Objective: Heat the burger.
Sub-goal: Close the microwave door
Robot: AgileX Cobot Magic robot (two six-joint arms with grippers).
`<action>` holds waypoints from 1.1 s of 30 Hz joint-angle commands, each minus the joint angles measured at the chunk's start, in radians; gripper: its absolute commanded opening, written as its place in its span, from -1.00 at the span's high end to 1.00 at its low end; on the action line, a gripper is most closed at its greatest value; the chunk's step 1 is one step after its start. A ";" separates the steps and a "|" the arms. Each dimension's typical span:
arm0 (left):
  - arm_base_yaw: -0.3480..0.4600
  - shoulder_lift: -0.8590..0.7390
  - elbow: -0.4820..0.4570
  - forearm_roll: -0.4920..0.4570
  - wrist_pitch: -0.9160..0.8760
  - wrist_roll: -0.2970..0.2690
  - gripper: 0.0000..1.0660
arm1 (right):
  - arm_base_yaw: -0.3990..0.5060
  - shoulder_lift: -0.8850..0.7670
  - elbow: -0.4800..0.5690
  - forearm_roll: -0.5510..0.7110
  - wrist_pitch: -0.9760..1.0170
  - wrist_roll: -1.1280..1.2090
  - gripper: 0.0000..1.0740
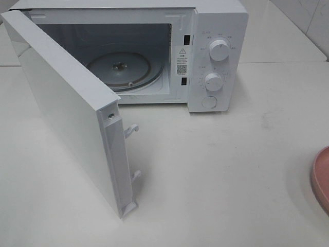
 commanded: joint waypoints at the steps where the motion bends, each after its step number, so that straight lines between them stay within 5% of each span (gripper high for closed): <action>1: 0.001 -0.019 0.004 0.000 -0.005 0.002 -0.68 | -0.008 -0.026 0.002 0.002 -0.008 -0.012 -0.35; 24: 0.001 -0.015 -0.003 -0.008 -0.012 -0.001 -0.68 | -0.008 -0.026 0.002 0.002 -0.008 -0.012 -0.35; 33: 0.001 0.101 -0.039 -0.008 -0.091 0.000 -0.62 | -0.008 -0.026 0.002 0.002 -0.008 -0.012 -0.35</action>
